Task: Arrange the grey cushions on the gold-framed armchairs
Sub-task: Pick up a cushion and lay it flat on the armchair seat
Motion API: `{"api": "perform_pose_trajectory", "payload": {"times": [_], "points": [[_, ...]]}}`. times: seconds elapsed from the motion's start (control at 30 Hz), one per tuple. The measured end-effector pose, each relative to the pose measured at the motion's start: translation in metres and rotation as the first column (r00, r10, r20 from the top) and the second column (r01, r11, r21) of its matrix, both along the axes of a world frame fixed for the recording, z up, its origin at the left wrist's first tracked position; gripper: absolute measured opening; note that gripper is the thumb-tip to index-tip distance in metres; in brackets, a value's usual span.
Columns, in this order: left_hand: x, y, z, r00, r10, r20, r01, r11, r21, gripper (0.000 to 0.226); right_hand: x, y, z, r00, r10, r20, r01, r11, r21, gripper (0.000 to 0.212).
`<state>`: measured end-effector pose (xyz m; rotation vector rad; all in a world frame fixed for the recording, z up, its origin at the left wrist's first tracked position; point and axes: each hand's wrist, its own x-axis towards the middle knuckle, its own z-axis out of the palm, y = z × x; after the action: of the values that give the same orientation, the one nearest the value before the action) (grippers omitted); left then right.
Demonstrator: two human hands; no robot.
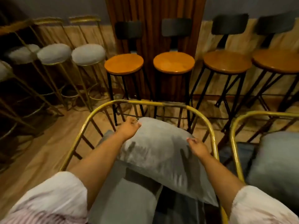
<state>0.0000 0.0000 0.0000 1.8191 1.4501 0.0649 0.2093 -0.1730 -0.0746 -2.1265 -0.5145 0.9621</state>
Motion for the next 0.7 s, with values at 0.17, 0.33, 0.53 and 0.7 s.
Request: {"api": "perform_pose_trajectory", "payload": {"times": [0.17, 0.33, 0.53, 0.7], "points": [[0.012, 0.060, -0.094, 0.989, 0.036, -0.140, -0.059, 0.985, -0.165, 0.077, 0.022, 0.007, -0.058, 0.966, -0.195, -0.172, 0.168, 0.972, -0.163, 0.057], [0.016, 0.060, -0.116, 0.973, 0.006, -0.229, -0.055, 0.977, -0.204, 0.086, 0.052, -0.012, -0.126, 0.877, -0.280, -0.390, 0.245, 0.960, -0.138, 0.128], [-0.003, 0.071, -0.141, 0.987, -0.013, -0.161, -0.023, 0.975, -0.222, 0.086, 0.015, 0.002, -0.079, 0.864, -0.298, -0.405, 0.302, 0.952, -0.056, 0.077], [-0.006, 0.061, -0.120, 0.983, -0.052, -0.176, 0.009, 0.972, -0.235, 0.088, 0.019, -0.012, -0.091, 0.802, -0.339, -0.492, 0.361, 0.931, -0.054, 0.088]]}}
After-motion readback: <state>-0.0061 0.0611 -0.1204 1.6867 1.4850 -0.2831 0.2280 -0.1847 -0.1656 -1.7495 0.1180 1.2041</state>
